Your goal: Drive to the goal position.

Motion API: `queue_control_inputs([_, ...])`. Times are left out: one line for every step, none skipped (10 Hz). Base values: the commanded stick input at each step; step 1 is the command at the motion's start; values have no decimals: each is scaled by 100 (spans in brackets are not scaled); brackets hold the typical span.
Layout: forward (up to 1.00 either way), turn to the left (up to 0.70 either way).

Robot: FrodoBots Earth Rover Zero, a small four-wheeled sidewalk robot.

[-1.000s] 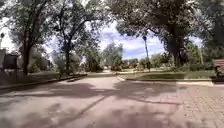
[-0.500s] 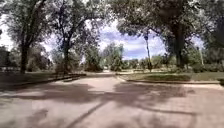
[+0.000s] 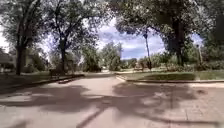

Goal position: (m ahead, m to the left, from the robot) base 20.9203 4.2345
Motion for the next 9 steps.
queue_control_inputs([85,10])
queue_control_inputs([85,27])
queue_control_inputs([85,34])
queue_control_inputs([85,34])
queue_control_inputs([85,33])
queue_control_inputs([85,7])
queue_control_inputs([85,0])
queue_control_inputs([85,0])
queue_control_inputs([85,0])
